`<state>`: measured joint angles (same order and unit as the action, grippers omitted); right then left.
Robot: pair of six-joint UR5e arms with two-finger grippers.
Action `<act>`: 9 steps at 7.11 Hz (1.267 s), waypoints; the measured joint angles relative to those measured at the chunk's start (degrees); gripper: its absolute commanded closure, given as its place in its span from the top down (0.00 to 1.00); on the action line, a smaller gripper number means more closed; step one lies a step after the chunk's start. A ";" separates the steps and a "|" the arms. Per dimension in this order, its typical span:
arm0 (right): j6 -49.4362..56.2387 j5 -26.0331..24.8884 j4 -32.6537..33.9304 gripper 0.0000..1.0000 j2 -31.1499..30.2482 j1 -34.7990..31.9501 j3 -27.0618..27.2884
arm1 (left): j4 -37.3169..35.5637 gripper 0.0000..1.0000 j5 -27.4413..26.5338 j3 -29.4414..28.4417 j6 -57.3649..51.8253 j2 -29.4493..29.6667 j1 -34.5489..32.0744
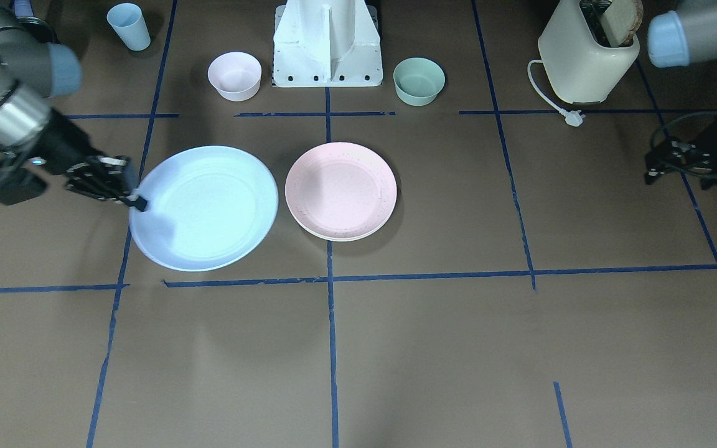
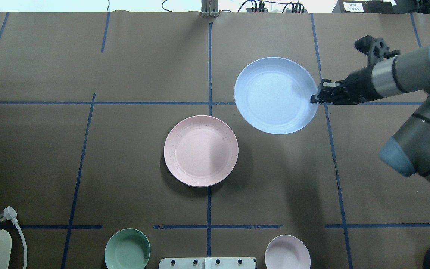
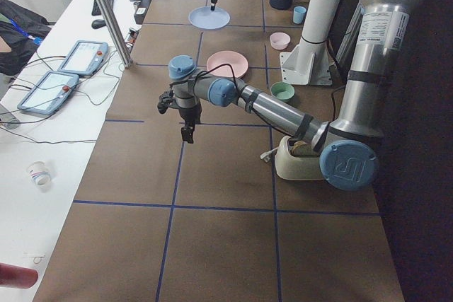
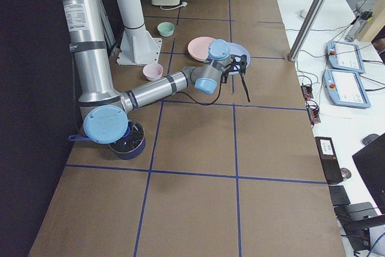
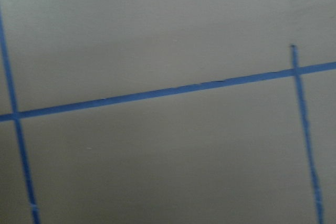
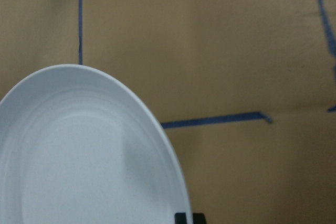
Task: Stack three plates with pink and blue
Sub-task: 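Lift the light blue plate and carry it over the pink plate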
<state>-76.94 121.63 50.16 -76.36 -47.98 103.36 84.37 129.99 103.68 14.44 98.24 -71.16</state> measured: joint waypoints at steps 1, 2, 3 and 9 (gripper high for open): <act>-1.93 -5.49 4.49 0.01 3.08 5.39 1.35 | 0.07 1.00 0.88 -2.37 -3.41 0.01 -1.85; -3.77 -10.16 8.43 0.01 6.19 10.24 2.13 | 0.54 1.00 1.34 -4.11 -5.06 0.02 -2.79; -4.88 -14.07 10.80 0.01 8.16 14.18 2.42 | 2.18 1.00 1.56 -6.02 -5.72 0.02 -3.41; -5.58 -19.03 12.32 0.06 10.39 20.33 1.85 | 7.33 1.00 3.17 -10.00 -6.00 0.05 -4.98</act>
<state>-82.53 102.60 62.48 -65.97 -27.64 105.21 91.70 133.16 93.69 8.44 98.29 -76.14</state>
